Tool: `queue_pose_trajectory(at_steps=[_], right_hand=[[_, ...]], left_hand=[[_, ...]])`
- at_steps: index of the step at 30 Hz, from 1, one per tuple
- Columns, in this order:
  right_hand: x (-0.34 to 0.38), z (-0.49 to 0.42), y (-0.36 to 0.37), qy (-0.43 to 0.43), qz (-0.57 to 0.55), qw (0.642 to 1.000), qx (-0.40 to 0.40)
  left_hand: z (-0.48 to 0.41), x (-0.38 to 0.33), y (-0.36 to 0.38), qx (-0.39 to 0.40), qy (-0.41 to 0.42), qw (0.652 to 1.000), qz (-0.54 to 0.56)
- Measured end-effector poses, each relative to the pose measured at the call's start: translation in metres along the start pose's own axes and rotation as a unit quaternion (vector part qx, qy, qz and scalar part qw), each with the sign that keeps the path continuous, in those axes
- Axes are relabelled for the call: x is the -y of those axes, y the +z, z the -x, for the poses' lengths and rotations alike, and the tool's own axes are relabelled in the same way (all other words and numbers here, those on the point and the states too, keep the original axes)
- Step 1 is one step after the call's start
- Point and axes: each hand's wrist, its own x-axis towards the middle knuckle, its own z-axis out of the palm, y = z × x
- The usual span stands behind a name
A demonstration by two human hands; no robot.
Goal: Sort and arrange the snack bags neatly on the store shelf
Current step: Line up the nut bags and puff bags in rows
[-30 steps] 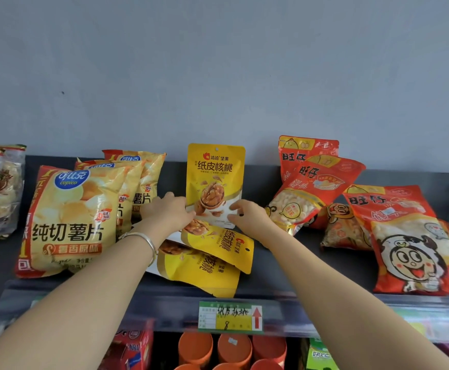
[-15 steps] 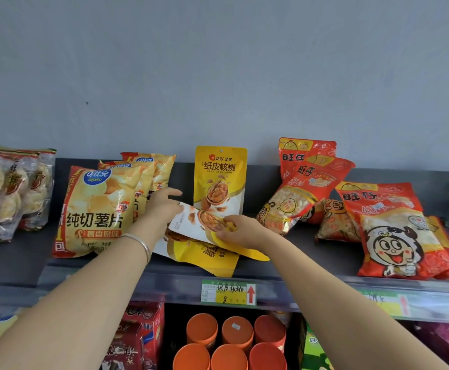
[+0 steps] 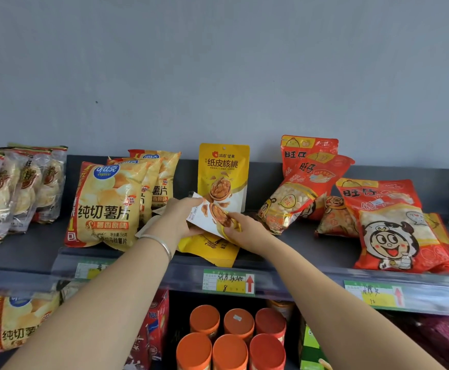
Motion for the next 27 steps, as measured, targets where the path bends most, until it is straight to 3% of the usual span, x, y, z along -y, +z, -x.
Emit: queue_pose_trajectory(at_steps=[4,10,13,15,17,19,23,27], right_hand=[[0.001,0.001,-0.004,-0.026,-0.003,0.999,-0.048],[0.018,-0.003,-0.008,-0.034,-0.021,0.971,-0.235],[0.036,0.001,-0.008,0.017,-0.203,0.942,-0.267],[0.048,0.001,-0.011,0.073,-0.382,0.894,-0.223],[0.058,-0.004,-0.011,0.106,-0.549,0.817,-0.138],[0.061,-0.014,-0.009,0.108,-0.608,0.778,-0.116],[0.047,-0.037,-0.006,0.143,-0.614,0.758,-0.167],[0.026,-0.059,-0.005,0.167,-0.562,0.776,-0.233]], left_hand=[[0.010,0.001,0.002,-0.033,0.070,0.997,0.003],[0.017,-0.008,0.003,-0.040,0.140,0.972,0.184],[0.012,-0.006,0.003,-0.033,0.150,0.952,0.265],[0.010,-0.002,0.007,-0.013,0.150,0.942,0.300],[0.007,0.001,0.012,0.007,0.150,0.947,0.284],[0.006,0.006,0.017,0.020,0.146,0.963,0.225],[-0.007,0.008,0.011,0.042,0.115,0.992,0.041],[-0.025,0.001,-0.005,0.055,0.088,0.994,-0.019]])
